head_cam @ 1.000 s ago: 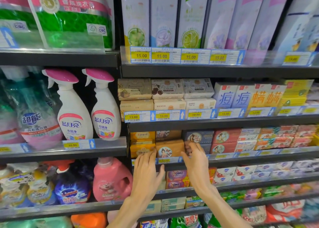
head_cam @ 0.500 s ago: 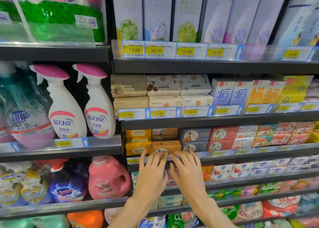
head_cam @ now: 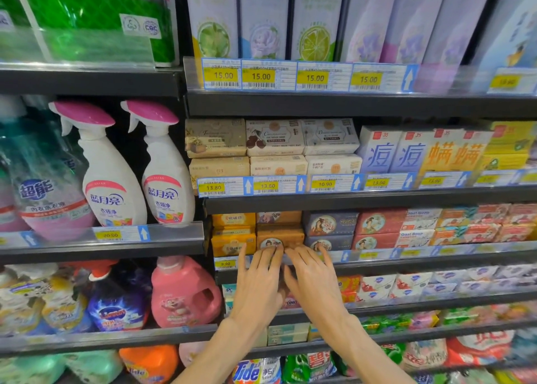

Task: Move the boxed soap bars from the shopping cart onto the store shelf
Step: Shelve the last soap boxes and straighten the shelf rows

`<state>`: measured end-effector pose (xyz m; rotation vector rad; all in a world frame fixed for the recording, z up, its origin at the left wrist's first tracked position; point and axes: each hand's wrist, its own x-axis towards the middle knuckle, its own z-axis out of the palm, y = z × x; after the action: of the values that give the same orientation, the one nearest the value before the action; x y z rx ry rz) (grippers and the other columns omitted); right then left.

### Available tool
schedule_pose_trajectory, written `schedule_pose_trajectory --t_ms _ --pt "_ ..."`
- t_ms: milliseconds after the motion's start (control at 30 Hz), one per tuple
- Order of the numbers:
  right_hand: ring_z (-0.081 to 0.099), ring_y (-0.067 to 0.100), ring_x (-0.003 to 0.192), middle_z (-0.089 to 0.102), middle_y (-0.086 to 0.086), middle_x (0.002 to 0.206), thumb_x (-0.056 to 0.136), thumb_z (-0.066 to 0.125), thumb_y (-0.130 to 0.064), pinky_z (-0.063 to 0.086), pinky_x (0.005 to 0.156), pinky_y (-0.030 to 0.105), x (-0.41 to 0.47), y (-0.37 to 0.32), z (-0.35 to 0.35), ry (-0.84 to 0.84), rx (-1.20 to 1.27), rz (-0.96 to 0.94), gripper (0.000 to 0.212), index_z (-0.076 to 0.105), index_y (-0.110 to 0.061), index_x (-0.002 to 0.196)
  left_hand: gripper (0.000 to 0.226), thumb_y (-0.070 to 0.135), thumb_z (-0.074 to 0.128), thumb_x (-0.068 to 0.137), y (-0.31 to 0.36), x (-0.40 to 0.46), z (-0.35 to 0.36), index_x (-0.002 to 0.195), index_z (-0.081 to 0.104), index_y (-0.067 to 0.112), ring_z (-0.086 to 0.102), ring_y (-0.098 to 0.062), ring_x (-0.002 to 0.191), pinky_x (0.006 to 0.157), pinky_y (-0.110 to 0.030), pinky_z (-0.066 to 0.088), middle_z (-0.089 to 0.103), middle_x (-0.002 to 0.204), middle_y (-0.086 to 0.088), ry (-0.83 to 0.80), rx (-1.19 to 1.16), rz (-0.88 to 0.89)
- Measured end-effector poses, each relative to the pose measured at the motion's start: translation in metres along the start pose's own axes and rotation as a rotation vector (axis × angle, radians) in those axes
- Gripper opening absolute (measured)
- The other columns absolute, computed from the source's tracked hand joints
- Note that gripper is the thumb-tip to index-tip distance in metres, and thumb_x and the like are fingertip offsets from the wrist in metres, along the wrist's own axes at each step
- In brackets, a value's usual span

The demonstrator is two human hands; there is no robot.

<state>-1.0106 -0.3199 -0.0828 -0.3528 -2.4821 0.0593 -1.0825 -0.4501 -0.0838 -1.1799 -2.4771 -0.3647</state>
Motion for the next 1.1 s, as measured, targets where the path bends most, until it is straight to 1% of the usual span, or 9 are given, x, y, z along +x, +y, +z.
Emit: schedule_pose_trajectory --t_ms 167,333,433,567,733,833,867,967,1100 --pt "0.063 0.013 0.116 0.069 -0.005 0.122 0.090 0.064 -0.027 0.042 0.112 0.037 -0.003 0.002 -0.005 0.005 0.101 -0.053 0.031 0.068 -0.022 0.119 0.070 0.044 0.065 0.080 0.000 -0.006 -0.009 0.144 0.049 0.019 0.051 -0.020 0.131 0.120 -0.057 0.025 0.056 0.139 0.001 -0.014 -0.003 0.004" --pt "0.059 0.005 0.110 0.065 -0.013 0.121 0.096 0.058 -0.026 0.051 0.091 0.023 -0.004 -0.008 -0.029 -0.049 0.253 -0.144 0.028 0.063 -0.026 0.123 0.058 0.030 0.059 0.087 -0.008 -0.029 -0.030 0.143 0.048 0.020 0.047 -0.019 0.132 0.118 -0.049 0.031 0.053 0.139 0.004 0.103 -0.075 -0.025" --pt "0.064 0.006 0.101 0.067 -0.013 0.112 0.097 0.058 -0.029 0.053 0.081 0.024 -0.007 -0.018 -0.030 -0.169 0.304 -0.244 0.028 0.064 -0.027 0.123 0.051 0.030 0.061 0.091 -0.022 -0.058 -0.039 0.140 0.053 0.021 0.049 -0.015 0.129 0.116 -0.036 0.033 0.055 0.137 0.005 0.145 -0.132 -0.090" --pt "0.068 0.013 0.101 0.070 -0.011 0.112 0.094 0.058 -0.036 0.055 0.079 0.032 -0.012 -0.049 -0.010 -0.346 0.338 -0.409 0.030 0.067 -0.029 0.122 0.047 0.033 0.056 0.091 -0.048 -0.116 -0.052 0.136 0.058 0.020 0.054 -0.018 0.126 0.109 -0.034 0.039 0.058 0.135 0.005 0.129 -0.066 -0.242" --pt "0.067 0.019 0.102 0.071 -0.007 0.113 0.088 0.051 -0.047 0.054 0.082 0.033 -0.026 -0.122 0.013 -0.504 0.451 -0.617 0.039 0.065 -0.032 0.122 0.049 0.038 0.055 0.088 -0.075 -0.216 -0.088 0.134 0.059 0.020 0.055 -0.022 0.125 0.106 -0.039 0.042 0.059 0.133 0.002 0.059 0.098 -0.483" --pt "0.069 0.021 0.090 0.074 -0.004 0.099 0.089 0.046 -0.047 0.057 0.071 0.035 -0.040 -0.184 0.015 -0.485 0.510 -0.772 0.035 0.068 -0.028 0.109 0.051 0.040 0.055 0.089 -0.091 -0.280 -0.110 0.135 0.058 0.020 0.056 -0.026 0.125 0.105 -0.045 0.045 0.059 0.134 -0.002 0.019 0.181 -0.619" --pt "0.069 0.022 0.091 0.073 -0.004 0.097 0.089 0.046 -0.047 0.056 0.073 0.036 -0.046 -0.205 0.013 -0.510 0.510 -0.816 0.033 0.066 -0.027 0.107 0.053 0.042 0.056 0.088 -0.097 -0.302 -0.117 0.137 0.057 0.021 0.056 -0.026 0.127 0.106 -0.047 0.045 0.059 0.135 -0.002 -0.004 0.198 -0.670" --pt "0.067 0.018 0.084 0.069 -0.007 0.090 0.084 0.059 -0.048 0.049 0.070 0.031 -0.066 -0.262 0.018 -0.511 0.506 -0.931 0.026 0.063 -0.030 0.102 0.058 0.049 0.050 0.090 -0.113 -0.363 -0.140 0.142 0.052 0.025 0.052 -0.025 0.133 0.113 -0.047 0.038 0.056 0.140 0.002 -0.049 0.250 -0.824" --pt "0.070 0.020 0.093 0.072 -0.004 0.106 0.079 0.063 -0.049 0.058 0.074 0.031 -0.095 -0.344 0.011 -0.525 0.533 -1.104 0.046 0.068 -0.023 0.117 0.060 0.057 0.042 0.097 -0.133 -0.441 -0.173 0.150 0.042 0.029 0.044 -0.022 0.138 0.115 -0.049 0.036 0.046 0.149 0.006 -0.062 0.261 -0.960"
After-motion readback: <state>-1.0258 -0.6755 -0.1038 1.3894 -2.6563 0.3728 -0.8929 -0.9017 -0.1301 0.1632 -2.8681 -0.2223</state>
